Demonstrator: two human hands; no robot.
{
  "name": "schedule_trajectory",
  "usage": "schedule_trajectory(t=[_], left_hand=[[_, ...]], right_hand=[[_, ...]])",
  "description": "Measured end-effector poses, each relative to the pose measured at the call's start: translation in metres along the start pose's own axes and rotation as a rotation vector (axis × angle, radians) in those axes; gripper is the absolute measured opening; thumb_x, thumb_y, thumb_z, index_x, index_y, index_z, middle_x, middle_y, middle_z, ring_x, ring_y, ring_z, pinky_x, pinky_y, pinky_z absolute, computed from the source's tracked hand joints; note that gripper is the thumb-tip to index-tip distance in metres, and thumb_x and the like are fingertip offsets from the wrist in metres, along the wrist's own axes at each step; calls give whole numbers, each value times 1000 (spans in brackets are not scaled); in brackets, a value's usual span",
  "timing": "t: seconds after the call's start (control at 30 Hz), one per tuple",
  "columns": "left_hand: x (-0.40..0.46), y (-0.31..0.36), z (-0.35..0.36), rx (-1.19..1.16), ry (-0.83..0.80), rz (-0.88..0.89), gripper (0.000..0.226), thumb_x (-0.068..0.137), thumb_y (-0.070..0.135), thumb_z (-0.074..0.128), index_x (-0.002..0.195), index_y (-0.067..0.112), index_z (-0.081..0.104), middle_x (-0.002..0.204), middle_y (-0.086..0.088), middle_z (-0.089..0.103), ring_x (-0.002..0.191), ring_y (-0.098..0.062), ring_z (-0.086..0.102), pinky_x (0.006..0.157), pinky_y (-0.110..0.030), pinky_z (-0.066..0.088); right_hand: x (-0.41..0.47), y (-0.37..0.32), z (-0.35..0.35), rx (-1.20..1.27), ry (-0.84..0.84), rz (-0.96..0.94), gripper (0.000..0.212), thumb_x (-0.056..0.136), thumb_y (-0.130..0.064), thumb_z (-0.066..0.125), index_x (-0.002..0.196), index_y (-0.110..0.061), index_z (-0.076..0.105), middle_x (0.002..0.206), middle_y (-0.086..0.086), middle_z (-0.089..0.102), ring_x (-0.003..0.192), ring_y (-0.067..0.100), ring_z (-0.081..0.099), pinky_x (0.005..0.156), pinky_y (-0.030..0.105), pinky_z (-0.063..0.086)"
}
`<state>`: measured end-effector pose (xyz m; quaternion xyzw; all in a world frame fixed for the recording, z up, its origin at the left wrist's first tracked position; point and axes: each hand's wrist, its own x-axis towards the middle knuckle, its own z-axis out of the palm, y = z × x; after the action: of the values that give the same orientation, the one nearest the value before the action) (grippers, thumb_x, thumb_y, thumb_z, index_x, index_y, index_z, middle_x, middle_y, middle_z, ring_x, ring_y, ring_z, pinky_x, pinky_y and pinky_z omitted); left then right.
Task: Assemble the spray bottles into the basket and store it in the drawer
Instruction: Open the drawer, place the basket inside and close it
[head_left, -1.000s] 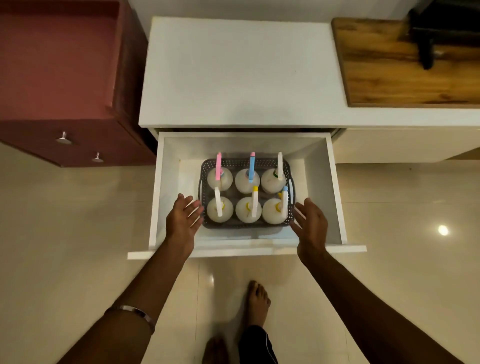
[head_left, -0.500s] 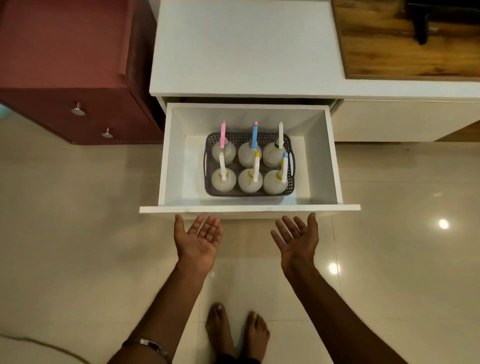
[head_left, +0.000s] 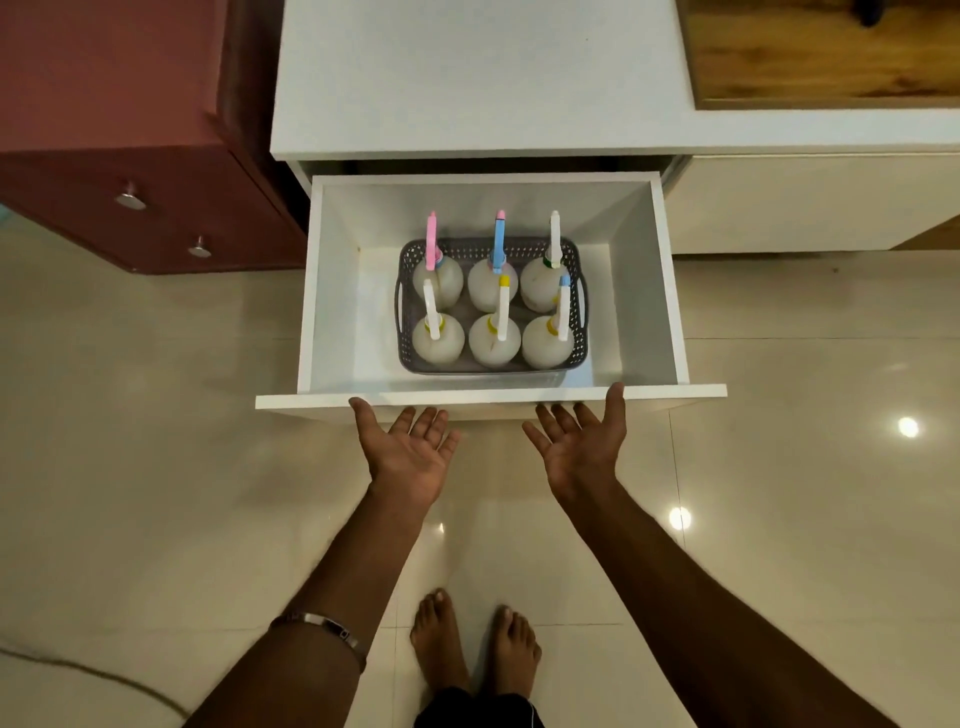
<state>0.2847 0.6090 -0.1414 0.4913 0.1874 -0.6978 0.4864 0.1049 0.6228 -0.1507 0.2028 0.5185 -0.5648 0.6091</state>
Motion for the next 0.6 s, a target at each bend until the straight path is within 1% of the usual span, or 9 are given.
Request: schedule_trajectory(t=[0.27, 0.5, 0.6], left_hand=[[11, 2, 20, -10, 35, 40, 94, 82, 75, 46, 151, 12, 29, 153, -16, 38, 138, -32, 42, 112, -51, 32], [29, 15, 54, -17, 33, 59, 95, 82, 75, 45, 152, 13, 27, 154, -16, 36, 139, -32, 41, 114, -51, 31], [40, 25, 72, -16, 37, 60, 95, 82, 74, 47, 151, 11, 28, 152, -17, 38, 137, -33, 44, 111, -51, 34]], right_hand=[[14, -12, 10, -24, -11, 14, 90, 91, -66, 50, 156, -12, 21, 156, 21, 36, 135, 39, 48, 104, 52, 43], [33, -32, 42, -49, -39, 22, 92, 89, -67, 50, 156, -10, 24, 154, 22, 38, 132, 38, 51, 101, 49, 44], [43, -39, 59, -52, -40, 20, 92, 89, -67, 50, 156, -10, 24, 154, 22, 38, 131, 38, 52, 101, 50, 44]])
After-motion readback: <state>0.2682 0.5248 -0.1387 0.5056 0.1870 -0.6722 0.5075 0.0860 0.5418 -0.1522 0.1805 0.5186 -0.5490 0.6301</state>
